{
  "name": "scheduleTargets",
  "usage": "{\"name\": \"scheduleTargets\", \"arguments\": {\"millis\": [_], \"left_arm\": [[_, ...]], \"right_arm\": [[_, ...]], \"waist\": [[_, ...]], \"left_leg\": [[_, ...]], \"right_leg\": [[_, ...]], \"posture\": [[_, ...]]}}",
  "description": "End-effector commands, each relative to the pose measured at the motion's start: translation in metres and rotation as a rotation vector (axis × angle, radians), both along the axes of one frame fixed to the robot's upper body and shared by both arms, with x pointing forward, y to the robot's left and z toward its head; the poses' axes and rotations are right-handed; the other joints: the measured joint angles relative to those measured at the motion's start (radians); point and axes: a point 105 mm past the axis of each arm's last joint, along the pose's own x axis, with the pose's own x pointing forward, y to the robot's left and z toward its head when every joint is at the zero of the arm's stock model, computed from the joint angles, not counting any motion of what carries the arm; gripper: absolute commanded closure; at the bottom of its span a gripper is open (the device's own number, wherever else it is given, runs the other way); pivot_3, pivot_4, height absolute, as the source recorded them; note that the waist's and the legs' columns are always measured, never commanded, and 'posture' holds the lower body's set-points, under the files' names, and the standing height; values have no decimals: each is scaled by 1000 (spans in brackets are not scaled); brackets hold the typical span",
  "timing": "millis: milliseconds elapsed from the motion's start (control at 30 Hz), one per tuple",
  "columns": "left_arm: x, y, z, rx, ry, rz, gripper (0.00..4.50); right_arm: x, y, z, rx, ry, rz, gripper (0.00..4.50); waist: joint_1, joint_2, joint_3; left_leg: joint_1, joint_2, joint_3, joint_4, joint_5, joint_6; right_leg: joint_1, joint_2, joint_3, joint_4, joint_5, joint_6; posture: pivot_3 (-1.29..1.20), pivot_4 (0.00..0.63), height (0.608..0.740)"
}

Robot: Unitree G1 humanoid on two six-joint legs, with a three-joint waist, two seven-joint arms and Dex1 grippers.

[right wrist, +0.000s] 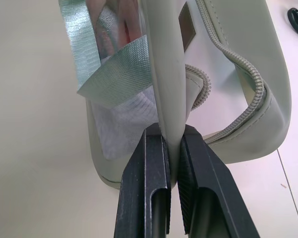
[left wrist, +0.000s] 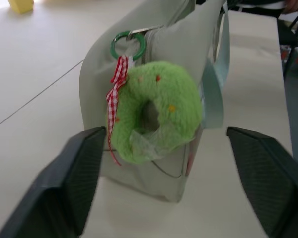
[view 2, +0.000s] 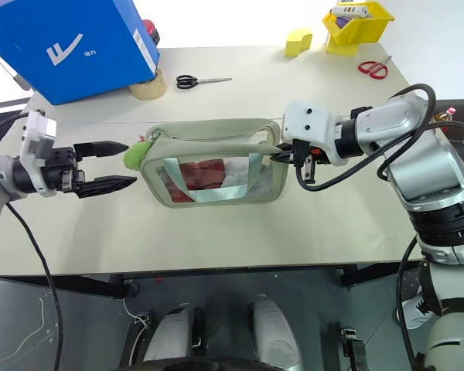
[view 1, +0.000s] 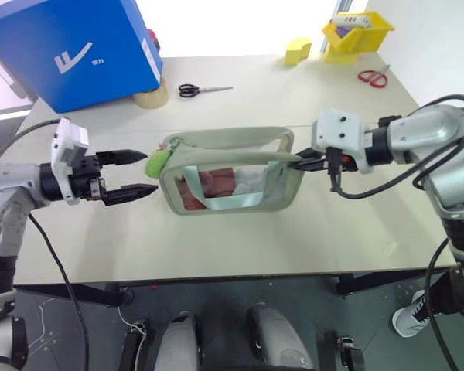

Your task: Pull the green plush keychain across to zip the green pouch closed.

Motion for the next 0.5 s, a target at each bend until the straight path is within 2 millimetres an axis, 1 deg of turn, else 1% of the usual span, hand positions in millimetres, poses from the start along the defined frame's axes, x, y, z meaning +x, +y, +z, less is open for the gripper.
{"name": "scheduleTargets", "arguments": {"millis": [33,100,167,267,333,400,467,500], "left_arm": [[3,-2,10,-3,-41,-3,2463],[3,-4,14,-9,-53,-8,3512],[3,-3,18,-8,-68,-12,4466],[2,-3,26,-13,-88,-21,4466],[2,-5,35,-9,-124,-33,4466],[-1,-13,53,-41,-169,-70,4466],[-3,-26,71,-82,-201,-126,4466],[-3,-32,77,-94,-207,-144,4466]], "right_arm": [[2,3,14,14,-54,0,4500],[2,3,13,8,-53,-5,4500],[2,3,13,11,-50,-8,4500],[2,3,12,12,-45,-9,4500],[2,3,12,12,-42,-10,4500],[1,3,11,12,-37,-10,4500],[0,5,10,11,-35,-3,4500],[0,6,9,12,-33,0,4500]], "waist": [[1,0,0],[1,0,0],[1,0,0],[0,0,0],[0,0,0],[1,0,0],[4,0,0],[5,0,0]], "left_leg": [[0,0,0,0,0,0],[0,0,0,0,0,0],[0,0,0,0,0,0],[0,0,0,0,0,0],[0,0,0,0,0,0],[0,0,0,0,0,0],[0,0,-1,0,0,0],[0,0,-1,1,0,0]], "right_leg": [[0,0,0,0,0,0],[0,0,0,0,0,0],[0,0,0,0,0,0],[0,0,0,0,0,0],[0,0,0,0,0,0],[0,0,0,0,0,0],[1,0,0,0,0,0],[1,0,0,0,0,0]], "posture": [[0,150,737],[0,150,737],[0,150,737],[0,150,737],[0,150,737],[0,150,737],[0,150,737],[0,150,737]]}}
